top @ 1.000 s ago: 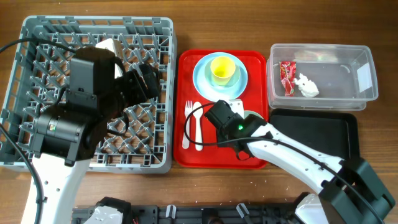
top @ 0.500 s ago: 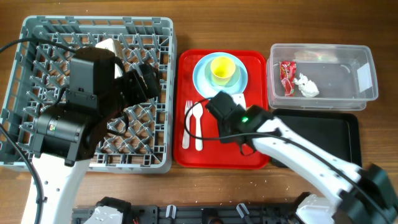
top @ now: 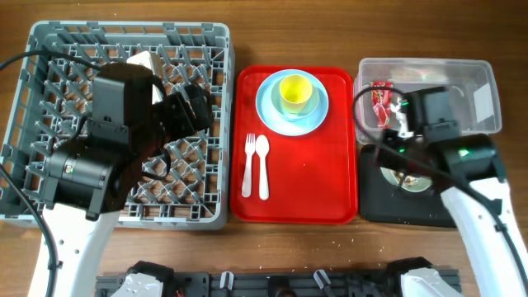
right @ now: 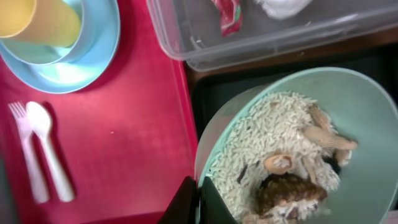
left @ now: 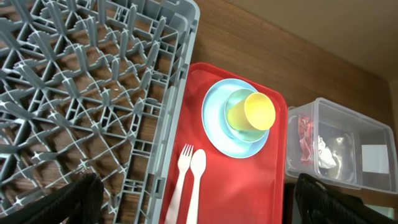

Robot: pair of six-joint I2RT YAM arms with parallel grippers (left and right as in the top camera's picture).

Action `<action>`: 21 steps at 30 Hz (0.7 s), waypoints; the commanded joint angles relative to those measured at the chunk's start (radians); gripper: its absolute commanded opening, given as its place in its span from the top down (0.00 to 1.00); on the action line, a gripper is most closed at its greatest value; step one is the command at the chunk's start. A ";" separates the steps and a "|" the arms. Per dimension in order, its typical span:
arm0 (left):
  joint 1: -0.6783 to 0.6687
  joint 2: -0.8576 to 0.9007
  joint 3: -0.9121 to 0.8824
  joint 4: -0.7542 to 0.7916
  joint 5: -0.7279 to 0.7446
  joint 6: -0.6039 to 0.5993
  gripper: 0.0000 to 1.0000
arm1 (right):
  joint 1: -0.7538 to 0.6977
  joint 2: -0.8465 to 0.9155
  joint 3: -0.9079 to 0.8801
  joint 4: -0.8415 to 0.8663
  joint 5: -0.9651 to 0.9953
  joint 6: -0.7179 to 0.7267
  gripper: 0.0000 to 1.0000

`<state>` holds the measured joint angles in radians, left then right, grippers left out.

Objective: Sort waste into correct bins and load items into the dishwasher rack
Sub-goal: 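Lift the bowl over the black tray and tip out the rice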

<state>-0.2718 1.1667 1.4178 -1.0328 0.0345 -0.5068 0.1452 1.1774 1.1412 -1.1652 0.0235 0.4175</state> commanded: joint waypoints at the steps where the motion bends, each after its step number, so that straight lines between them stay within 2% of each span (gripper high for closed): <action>1: 0.006 -0.006 0.003 0.002 -0.003 0.005 0.00 | -0.192 -0.035 -0.047 0.028 -0.289 -0.142 0.96; 5: 0.006 -0.006 0.003 0.003 -0.003 0.005 0.00 | -0.443 -0.083 -0.108 0.047 -0.473 -0.211 0.96; 8: 0.006 -0.006 0.003 0.003 -0.003 0.005 0.00 | -0.634 -0.134 -0.243 0.158 -0.683 -0.291 0.96; 14: 0.006 -0.006 0.003 0.003 -0.002 0.005 0.00 | -0.965 -0.127 -0.603 0.457 -1.381 -0.429 0.96; 16: 0.006 -0.006 0.003 0.003 -0.003 0.005 0.00 | -1.021 -0.127 -0.644 0.473 -1.471 -0.444 0.96; 21: 0.006 -0.006 0.003 0.003 -0.003 0.005 0.00 | -1.093 -0.127 -0.649 0.515 -1.542 -0.439 0.96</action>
<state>-0.2718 1.1667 1.4178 -1.0328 0.0345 -0.5068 -0.9249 1.0519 0.4923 -0.6716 -1.3651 0.0147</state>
